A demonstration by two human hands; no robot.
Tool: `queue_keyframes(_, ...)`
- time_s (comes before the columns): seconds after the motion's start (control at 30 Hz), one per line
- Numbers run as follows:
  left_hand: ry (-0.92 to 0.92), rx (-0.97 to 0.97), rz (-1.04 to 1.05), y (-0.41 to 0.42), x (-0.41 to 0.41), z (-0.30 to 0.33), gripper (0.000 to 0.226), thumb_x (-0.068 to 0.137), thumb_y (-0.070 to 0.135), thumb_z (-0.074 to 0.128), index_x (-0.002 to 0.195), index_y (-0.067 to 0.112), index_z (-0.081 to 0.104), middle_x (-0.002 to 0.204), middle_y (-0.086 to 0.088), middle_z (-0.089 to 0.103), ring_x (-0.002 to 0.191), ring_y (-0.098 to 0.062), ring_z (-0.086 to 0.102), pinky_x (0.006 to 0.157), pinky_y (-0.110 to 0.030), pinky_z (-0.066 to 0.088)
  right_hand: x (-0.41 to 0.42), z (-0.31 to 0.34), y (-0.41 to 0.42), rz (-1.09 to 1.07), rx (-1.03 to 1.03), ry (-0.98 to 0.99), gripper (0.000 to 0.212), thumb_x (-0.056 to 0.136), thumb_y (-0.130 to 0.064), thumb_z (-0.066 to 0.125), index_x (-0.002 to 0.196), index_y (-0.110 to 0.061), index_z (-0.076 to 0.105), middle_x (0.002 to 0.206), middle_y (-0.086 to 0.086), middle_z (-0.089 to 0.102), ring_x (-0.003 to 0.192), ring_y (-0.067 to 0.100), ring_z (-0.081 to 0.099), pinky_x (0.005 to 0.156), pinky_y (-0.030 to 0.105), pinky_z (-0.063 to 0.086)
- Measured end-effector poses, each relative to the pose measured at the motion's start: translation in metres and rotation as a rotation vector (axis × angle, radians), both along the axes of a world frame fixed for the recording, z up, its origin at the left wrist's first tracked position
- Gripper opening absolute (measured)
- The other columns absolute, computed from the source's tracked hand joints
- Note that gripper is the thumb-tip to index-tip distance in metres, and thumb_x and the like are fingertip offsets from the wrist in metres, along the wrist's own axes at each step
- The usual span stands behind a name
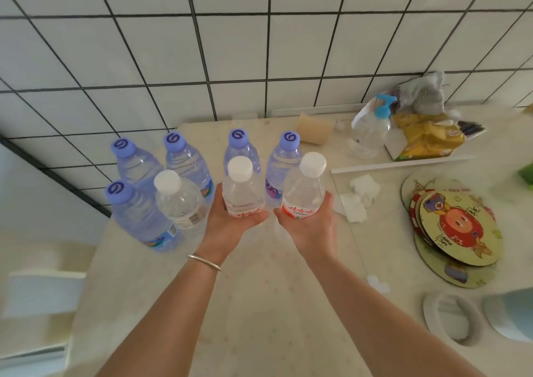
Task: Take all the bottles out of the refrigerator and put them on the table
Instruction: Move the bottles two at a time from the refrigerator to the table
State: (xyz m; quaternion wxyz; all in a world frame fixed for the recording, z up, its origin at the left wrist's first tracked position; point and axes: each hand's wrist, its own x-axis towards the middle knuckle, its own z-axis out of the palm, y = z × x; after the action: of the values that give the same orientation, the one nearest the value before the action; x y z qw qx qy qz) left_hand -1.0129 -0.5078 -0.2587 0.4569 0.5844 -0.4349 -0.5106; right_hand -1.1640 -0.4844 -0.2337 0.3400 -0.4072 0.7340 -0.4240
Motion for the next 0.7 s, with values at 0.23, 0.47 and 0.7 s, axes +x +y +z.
queue_keyframes(0.23, 0.049, -0.011, -0.090, 0.000, 0.006, -0.003, 0.094, 0.047, 0.014, 0.086, 0.130, -0.001, 0.044, 0.116, -0.013, 0.063, 0.094, -0.010, 0.064, 0.072, -0.015, 0.052, 0.008, -0.007, 0.002, 0.040, -0.004, 0.033, 0.067, 0.059, -0.021, 0.087, 0.111, -0.017, 0.045, 0.081, -0.024, 0.046, 0.074, 0.003, 0.052, 0.058, 0.010, 0.037)
queue_keyframes(0.47, -0.060, 0.025, -0.076, 0.015, 0.004, 0.003, 0.083, 0.049, 0.032, 0.085, 0.123, 0.024, 0.049, 0.116, 0.005, 0.064, 0.105, -0.009, 0.062, 0.085, -0.019, 0.050, 0.006, -0.002, 0.010, 0.122, 0.067, 0.022, 0.080, 0.064, -0.023, 0.084, 0.129, -0.014, 0.038, 0.106, -0.012, 0.055, 0.099, 0.014, 0.055, 0.078, 0.025, 0.042)
queue_keyframes(0.7, -0.209, 0.047, 0.063, 0.078, 0.003, 0.019, 0.078, 0.075, 0.010, 0.078, 0.141, 0.013, 0.037, 0.142, -0.006, 0.046, 0.126, -0.023, 0.050, 0.105, -0.038, 0.042, -0.003, 0.017, 0.057, 0.244, 0.207, 0.060, 0.080, 0.077, -0.038, 0.073, 0.141, -0.015, 0.032, 0.141, 0.004, 0.043, 0.128, 0.021, 0.045, 0.099, 0.030, 0.037)
